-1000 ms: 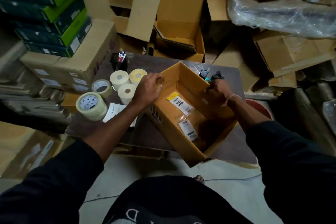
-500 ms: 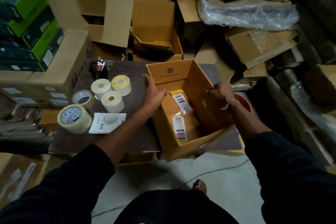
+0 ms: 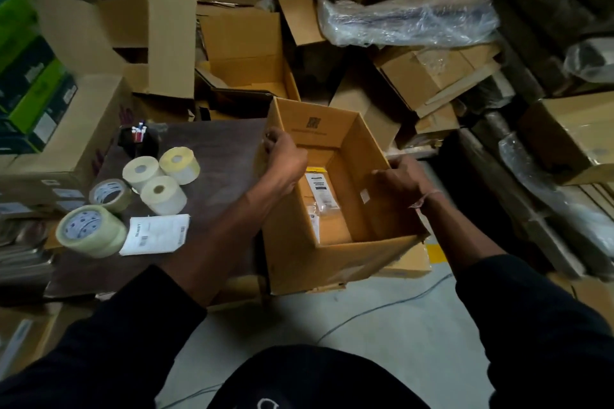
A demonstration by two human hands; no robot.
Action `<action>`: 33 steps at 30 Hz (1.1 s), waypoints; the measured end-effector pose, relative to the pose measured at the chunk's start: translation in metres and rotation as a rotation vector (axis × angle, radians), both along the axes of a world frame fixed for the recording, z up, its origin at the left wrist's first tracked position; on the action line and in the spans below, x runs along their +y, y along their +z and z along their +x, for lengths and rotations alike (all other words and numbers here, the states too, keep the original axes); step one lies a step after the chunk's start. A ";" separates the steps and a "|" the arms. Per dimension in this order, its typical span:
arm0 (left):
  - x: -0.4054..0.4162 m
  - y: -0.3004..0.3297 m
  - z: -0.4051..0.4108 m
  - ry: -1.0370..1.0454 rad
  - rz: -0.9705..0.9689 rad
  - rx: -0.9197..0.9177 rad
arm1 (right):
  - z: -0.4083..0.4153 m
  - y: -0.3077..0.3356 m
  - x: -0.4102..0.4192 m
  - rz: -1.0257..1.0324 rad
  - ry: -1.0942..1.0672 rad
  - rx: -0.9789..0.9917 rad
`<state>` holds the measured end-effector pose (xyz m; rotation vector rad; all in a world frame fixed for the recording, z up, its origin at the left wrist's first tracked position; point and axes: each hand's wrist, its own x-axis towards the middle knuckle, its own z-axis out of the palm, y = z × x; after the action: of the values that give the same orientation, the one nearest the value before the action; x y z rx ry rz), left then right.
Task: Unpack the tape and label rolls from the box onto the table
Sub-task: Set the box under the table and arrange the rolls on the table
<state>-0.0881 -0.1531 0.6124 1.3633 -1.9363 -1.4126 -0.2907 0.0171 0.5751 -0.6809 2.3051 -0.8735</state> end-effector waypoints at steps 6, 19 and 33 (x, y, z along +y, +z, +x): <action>0.072 0.037 -0.055 -0.086 -0.088 -0.140 | -0.037 0.018 0.070 -0.128 -0.075 -0.094; 0.200 -0.014 -0.159 -0.310 0.149 0.156 | -0.144 0.010 0.226 0.170 -0.204 0.241; 0.267 -0.166 -0.207 -0.325 0.171 -0.276 | -0.174 -0.108 0.296 0.390 -0.323 0.096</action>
<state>-0.2947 0.1143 0.4461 1.4311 -2.3484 -1.6421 -0.4644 0.3136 0.4673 -0.1887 2.6131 -0.5041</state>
